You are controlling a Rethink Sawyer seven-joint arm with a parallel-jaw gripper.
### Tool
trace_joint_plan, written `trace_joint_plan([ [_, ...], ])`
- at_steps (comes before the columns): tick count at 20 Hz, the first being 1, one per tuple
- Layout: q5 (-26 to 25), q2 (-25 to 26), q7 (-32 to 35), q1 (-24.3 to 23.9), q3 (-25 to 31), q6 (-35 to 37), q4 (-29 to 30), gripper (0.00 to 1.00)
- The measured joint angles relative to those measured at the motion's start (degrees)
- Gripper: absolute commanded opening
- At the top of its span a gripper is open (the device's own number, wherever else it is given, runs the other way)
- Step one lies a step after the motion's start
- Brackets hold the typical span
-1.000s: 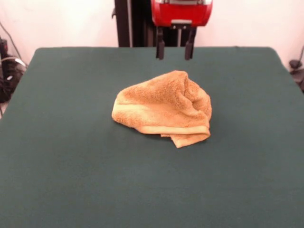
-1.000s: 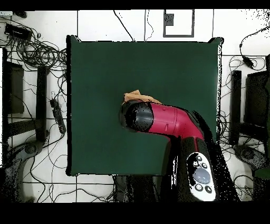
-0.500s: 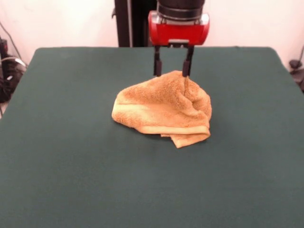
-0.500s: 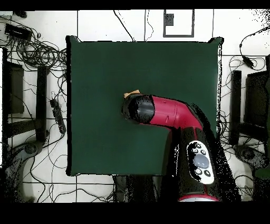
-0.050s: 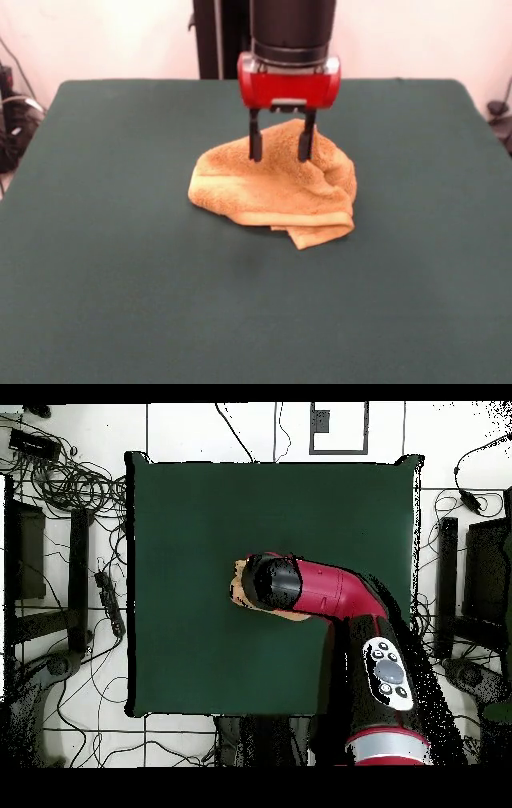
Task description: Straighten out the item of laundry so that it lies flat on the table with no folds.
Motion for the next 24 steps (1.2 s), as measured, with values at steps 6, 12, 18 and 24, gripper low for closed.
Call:
trace_joint_plan([
  [6,0.0,1.79,0.0,-2.42,3.06,-0.02,-1.65,1.0],
  [12,0.0,3.52,0.0,-4.73,6.04,-0.02,-2.26,1.0],
  [18,-0.13,6.17,0.0,-5.92,8.12,-0.48,-3.27,1.0],
  [24,-2.61,8.13,0.0,-5.98,8.48,-2.97,-3.99,1.0],
])
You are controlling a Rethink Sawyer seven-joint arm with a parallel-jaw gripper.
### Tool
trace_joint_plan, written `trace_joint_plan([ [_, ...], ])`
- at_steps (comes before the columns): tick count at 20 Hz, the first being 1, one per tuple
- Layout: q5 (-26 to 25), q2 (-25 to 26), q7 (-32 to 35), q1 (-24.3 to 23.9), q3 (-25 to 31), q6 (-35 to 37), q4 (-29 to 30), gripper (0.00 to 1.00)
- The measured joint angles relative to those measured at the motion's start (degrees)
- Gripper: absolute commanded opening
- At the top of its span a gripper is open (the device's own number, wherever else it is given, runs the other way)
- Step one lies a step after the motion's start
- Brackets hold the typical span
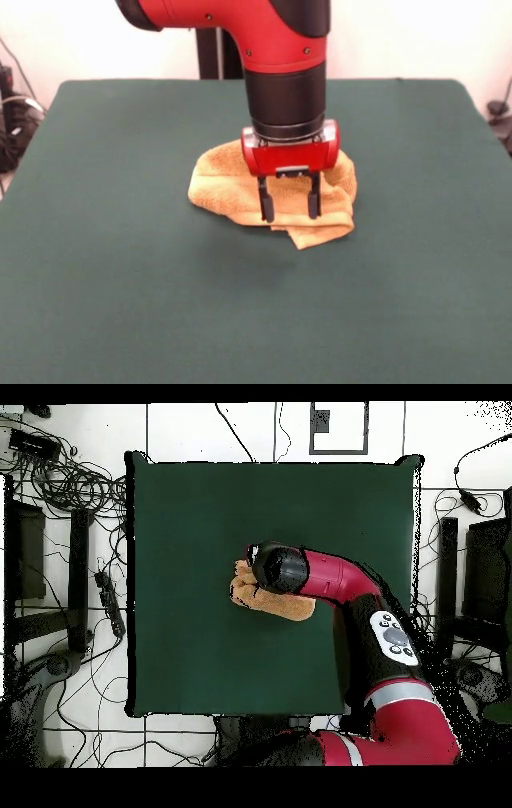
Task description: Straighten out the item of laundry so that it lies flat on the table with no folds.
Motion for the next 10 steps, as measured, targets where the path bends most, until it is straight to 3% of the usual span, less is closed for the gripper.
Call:
trace_joint_plan([
  [10,-2.12,0.08,0.0,0.0,0.08,-2.11,-0.15,1.0],
])
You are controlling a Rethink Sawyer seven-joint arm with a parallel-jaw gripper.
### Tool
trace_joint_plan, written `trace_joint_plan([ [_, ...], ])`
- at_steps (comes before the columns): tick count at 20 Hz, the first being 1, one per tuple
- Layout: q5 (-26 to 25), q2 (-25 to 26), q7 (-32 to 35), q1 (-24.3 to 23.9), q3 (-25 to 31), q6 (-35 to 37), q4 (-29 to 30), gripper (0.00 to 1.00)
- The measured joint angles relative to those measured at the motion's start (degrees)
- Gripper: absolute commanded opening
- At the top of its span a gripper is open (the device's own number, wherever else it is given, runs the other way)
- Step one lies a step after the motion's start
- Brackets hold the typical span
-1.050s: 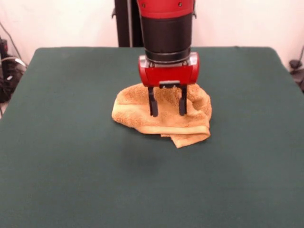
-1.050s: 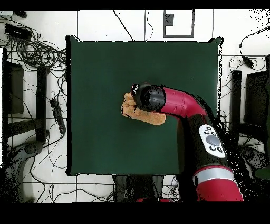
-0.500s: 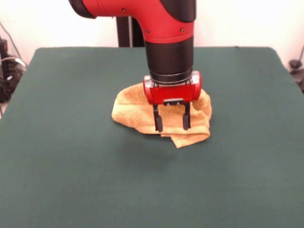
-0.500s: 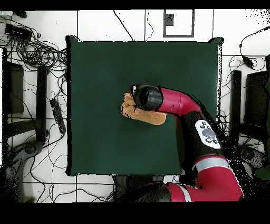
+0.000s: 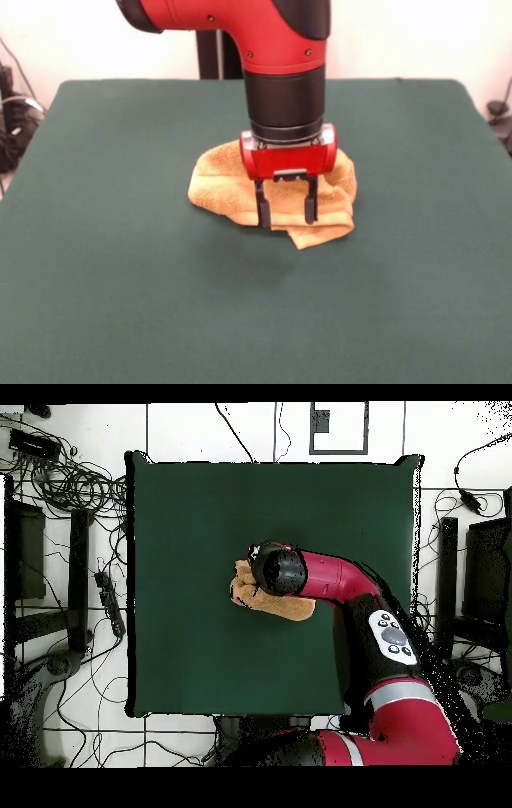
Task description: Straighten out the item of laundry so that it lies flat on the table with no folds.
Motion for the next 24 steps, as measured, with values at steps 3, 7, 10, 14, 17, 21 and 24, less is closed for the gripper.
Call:
trace_joint_plan([
  [3,-0.07,0.37,0.0,0.0,0.16,0.01,-0.37,1.0],
  [7,-0.08,1.71,0.0,-0.07,0.71,0.0,-1.02,1.0],
  [10,-0.08,2.82,0.0,-0.21,1.22,0.0,-1.27,1.0],
  [14,-0.08,4.59,0.0,-0.38,1.71,0.0,-1.3,1.0],
  [17,-0.08,5.26,0.0,-0.36,1.76,0.0,-1.33,1.0],
  [21,-0.08,5.71,0.0,-0.05,1.75,0.62,-1.64,1.0],
  [24,-0.08,6.07,0.0,0.63,1.75,2.53,-2.64,1.0],
])
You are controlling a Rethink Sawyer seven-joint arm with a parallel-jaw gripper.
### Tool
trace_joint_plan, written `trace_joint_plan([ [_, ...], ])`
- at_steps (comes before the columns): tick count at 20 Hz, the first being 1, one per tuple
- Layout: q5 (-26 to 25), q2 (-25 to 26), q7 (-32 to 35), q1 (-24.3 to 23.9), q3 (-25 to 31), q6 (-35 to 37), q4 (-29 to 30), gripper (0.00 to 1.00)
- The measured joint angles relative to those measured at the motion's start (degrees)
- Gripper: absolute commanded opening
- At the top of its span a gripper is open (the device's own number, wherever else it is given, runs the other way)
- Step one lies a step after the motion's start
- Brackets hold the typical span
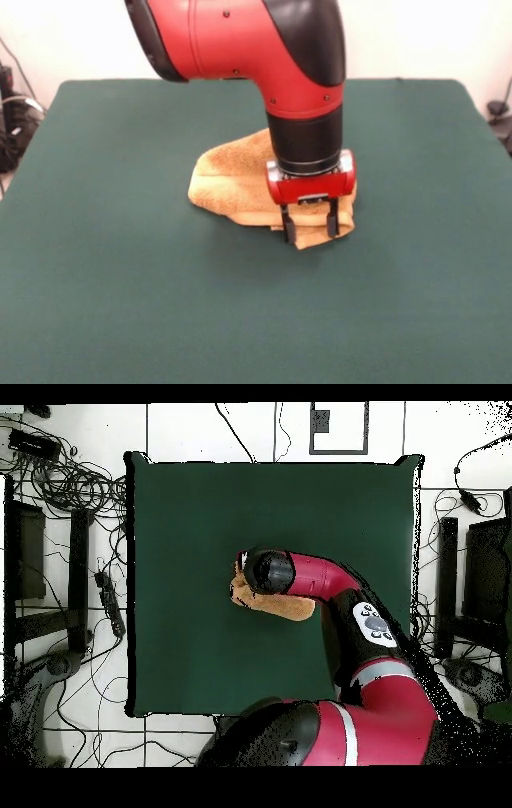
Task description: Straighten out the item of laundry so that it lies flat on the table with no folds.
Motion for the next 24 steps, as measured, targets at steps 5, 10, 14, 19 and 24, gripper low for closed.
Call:
trace_joint_plan([
  [5,-0.01,0.87,0.0,0.97,-0.17,3.31,-2.0,1.0],
  [10,-0.37,2.12,0.0,2.8,-1.42,8.73,-5.88,1.0],
  [14,-1.34,2.91,0.0,3.96,-2.23,11.77,-8.42,1.0],
  [19,-2.62,4.02,0.0,5.5,-3.05,16.46,-12.07,1.0],
  [24,-2.74,5.29,0.0,6.72,-3.91,20.89,-15.5,1.0],
])
